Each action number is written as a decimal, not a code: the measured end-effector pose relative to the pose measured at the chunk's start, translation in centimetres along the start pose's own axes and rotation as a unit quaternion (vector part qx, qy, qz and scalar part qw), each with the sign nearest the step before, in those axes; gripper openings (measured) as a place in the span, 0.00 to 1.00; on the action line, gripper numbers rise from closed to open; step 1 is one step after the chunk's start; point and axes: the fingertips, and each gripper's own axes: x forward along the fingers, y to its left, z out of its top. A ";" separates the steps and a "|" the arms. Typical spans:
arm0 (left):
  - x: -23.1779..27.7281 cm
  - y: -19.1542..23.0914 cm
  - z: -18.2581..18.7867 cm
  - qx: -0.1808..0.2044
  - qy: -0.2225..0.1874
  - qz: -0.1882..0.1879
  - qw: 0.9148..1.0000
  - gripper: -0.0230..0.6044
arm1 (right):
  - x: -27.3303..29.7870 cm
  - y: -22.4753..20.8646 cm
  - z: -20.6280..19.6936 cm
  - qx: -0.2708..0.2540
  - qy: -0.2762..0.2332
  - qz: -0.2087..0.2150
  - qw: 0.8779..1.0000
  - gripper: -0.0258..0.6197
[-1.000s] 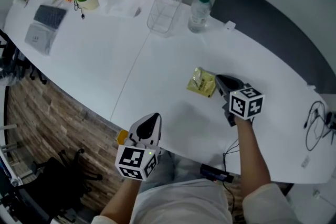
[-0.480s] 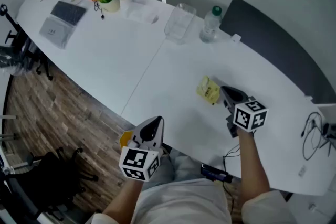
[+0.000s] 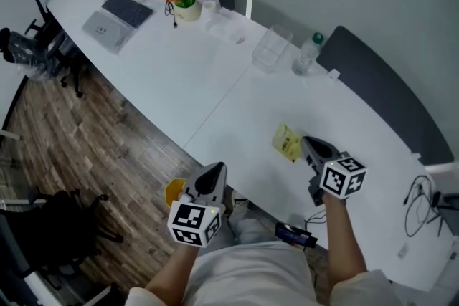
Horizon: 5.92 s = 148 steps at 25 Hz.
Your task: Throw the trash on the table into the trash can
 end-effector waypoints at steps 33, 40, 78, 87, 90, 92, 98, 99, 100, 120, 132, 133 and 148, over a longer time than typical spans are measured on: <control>-23.6 10.2 -4.8 -0.086 -0.089 0.238 0.963 0.04 | 8.8 26.4 -4.6 -0.091 0.095 0.249 0.960 0.09; -30.2 12.2 -7.2 -0.123 -0.117 0.321 0.932 0.04 | 11.1 35.2 -7.4 -0.131 0.134 0.329 0.925 0.09; -32.3 22.4 -20.1 -0.189 -0.089 0.359 0.910 0.04 | 21.9 39.0 -25.8 -0.160 0.264 0.341 0.888 0.09; -27.2 25.7 -30.1 -0.231 -0.069 0.344 0.907 0.04 | 27.3 35.1 -37.5 -0.124 0.309 0.320 0.887 0.09; -25.8 26.4 -33.2 -0.243 -0.061 0.346 0.904 0.04 | 29.4 33.6 -41.1 -0.118 0.314 0.307 0.891 0.09; -25.1 26.9 -35.0 -0.247 -0.057 0.349 0.902 0.04 | 30.8 32.7 -43.2 -0.128 0.318 0.300 0.891 0.09; -23.4 28.7 -39.1 -0.255 -0.054 0.360 0.896 0.04 | 34.6 30.2 -48.8 -0.172 0.328 0.289 0.883 0.09; -23.2 29.1 -39.6 -0.256 -0.055 0.360 0.895 0.04 | 35.3 29.8 -49.8 -0.177 0.330 0.286 0.882 0.09; -22.9 29.3 -40.2 -0.258 -0.056 0.360 0.895 0.04 | 36.0 29.4 -50.8 -0.181 0.332 0.283 0.881 0.09; -20.8 33.4 -46.3 -0.273 -0.086 0.376 0.881 0.04 | 45.2 24.7 -64.5 -0.302 0.375 0.241 0.843 0.21; -22.9 31.8 -40.7 -0.274 -0.085 0.378 0.880 0.04 | 42.0 25.6 -57.4 -0.308 0.382 0.228 0.841 0.25; -23.3 31.2 -39.6 -0.273 -0.084 0.375 0.882 0.04 | 41.3 26.0 -55.9 -0.308 0.380 0.228 0.842 0.25; -32.5 23.6 -21.6 -0.228 -0.095 0.362 0.899 0.04 | 28.0 38.7 -30.3 -0.253 0.300 0.290 0.873 0.11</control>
